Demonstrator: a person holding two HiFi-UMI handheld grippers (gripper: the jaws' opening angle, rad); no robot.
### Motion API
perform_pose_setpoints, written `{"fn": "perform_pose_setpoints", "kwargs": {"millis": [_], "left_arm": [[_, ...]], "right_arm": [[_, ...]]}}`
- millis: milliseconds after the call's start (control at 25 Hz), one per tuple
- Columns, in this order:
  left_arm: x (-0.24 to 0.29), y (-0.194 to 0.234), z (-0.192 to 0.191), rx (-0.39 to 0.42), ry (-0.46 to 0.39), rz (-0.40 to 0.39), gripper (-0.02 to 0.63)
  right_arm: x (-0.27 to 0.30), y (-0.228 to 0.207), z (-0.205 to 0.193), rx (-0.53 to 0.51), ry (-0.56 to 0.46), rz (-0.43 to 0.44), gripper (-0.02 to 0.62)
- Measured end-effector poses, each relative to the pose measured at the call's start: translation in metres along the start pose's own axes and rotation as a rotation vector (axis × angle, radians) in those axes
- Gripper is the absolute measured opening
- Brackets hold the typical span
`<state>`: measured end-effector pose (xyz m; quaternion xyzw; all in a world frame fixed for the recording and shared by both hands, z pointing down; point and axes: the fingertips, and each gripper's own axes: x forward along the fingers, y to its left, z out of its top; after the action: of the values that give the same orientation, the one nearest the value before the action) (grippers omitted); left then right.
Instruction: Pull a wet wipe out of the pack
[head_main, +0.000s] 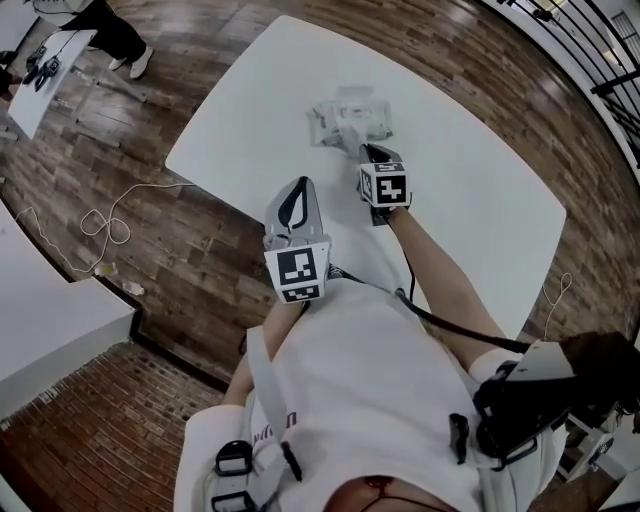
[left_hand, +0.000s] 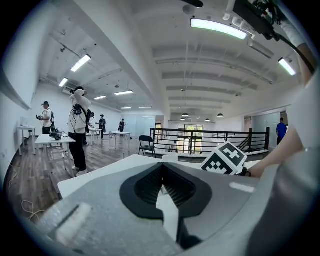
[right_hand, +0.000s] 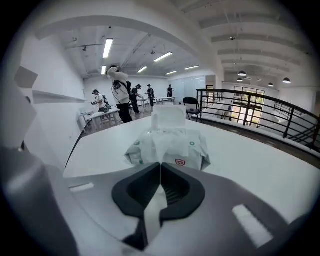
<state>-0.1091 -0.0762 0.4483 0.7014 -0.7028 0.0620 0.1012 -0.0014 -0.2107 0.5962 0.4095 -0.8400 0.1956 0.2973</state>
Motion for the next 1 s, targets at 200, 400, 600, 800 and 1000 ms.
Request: {"fn": "perform_pose_setpoints", "kwargs": {"millis": [200, 400, 600, 800, 1000], "left_arm": [[-0.002, -0.004, 0.0, 0.009, -0.006, 0.002, 0.003], [-0.003, -0.005, 0.003, 0.02, -0.019, 0.005, 0.003], [-0.004, -0.005, 0.003, 0.026, -0.022, 0.002, 0.003], [-0.003, -0.007, 0.005, 0.032, -0.026, -0.009, 0.003], [-0.001, -0.008, 0.004, 0.027, -0.021, -0.012, 0.003]], "right_arm": [[-0.019, 0.001, 0.023, -0.024, -0.076, 0.025, 0.008], [-0.034, 0.001, 0.054, -0.044, -0.155, 0.029, 0.008], [-0.04, 0.003, 0.068, -0.059, -0.189, 0.037, 0.008], [-0.048, 0.0, 0.09, -0.068, -0.234, 0.034, 0.008], [-0.054, 0.004, 0.108, -0.078, -0.273, 0.043, 0.008]]}}
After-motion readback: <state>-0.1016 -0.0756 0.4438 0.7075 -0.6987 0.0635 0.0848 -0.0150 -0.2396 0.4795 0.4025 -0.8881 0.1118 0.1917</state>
